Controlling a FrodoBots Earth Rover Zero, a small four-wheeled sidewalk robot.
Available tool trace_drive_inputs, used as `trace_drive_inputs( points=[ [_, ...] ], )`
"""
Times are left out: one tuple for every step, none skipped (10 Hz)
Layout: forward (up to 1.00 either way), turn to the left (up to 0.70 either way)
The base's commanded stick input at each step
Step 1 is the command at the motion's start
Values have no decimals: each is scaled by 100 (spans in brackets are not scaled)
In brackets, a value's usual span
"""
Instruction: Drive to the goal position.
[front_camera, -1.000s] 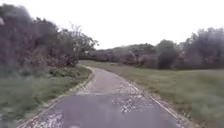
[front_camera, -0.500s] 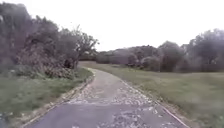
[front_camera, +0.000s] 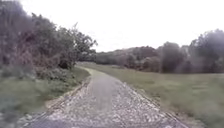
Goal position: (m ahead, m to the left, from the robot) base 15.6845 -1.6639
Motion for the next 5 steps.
trace_drive_inputs(
  points=[
    [100,0],
    [100,0],
    [100,0],
    [100,0],
    [100,0]
  ],
)
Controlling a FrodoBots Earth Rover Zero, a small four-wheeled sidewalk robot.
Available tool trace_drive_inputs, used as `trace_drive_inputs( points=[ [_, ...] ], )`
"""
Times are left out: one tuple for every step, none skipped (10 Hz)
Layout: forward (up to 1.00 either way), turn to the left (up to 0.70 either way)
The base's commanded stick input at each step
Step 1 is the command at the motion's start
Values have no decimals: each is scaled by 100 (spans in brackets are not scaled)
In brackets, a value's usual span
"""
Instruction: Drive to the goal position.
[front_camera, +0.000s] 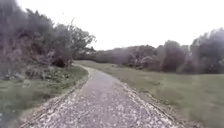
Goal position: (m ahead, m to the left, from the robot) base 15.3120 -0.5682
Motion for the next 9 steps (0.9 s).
trace_drive_inputs(
  points=[
    [100,0],
    [100,0],
    [100,14],
    [100,27],
    [100,27],
    [100,27],
    [100,27],
    [100,27],
    [100,0]
  ],
)
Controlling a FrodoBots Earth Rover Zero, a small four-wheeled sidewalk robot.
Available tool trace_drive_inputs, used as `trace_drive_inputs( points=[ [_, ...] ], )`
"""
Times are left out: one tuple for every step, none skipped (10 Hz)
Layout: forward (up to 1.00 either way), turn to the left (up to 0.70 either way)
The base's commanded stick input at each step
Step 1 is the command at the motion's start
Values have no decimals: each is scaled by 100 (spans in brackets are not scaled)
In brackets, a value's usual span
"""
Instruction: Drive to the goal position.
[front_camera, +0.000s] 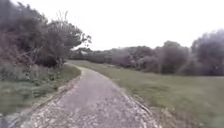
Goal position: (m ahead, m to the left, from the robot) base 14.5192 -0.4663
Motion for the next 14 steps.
trace_drive_inputs(
  points=[
    [100,0],
    [100,0],
    [100,0],
    [100,0],
    [100,0],
    [100,0],
    [100,0],
    [100,0],
    [100,0],
    [100,0],
    [100,14],
    [100,27],
    [100,27],
    [100,27]
  ],
)
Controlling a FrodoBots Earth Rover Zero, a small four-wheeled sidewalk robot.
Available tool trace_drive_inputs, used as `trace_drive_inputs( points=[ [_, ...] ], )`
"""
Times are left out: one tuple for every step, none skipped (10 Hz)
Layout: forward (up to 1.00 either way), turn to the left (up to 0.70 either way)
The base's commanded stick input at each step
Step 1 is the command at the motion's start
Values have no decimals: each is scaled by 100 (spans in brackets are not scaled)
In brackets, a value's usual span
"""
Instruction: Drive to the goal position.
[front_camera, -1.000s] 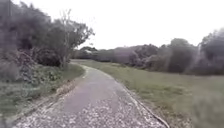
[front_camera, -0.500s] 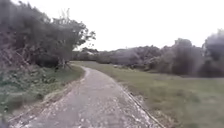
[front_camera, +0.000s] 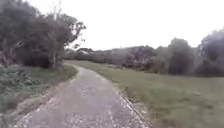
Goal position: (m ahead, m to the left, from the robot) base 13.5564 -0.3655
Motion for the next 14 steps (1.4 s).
trace_drive_inputs(
  points=[
    [100,27],
    [100,27],
    [100,27],
    [100,27],
    [100,27],
    [100,27],
    [100,27],
    [100,27],
    [100,26],
    [100,18],
    [100,11],
    [100,3],
    [100,0],
    [100,0]
  ],
)
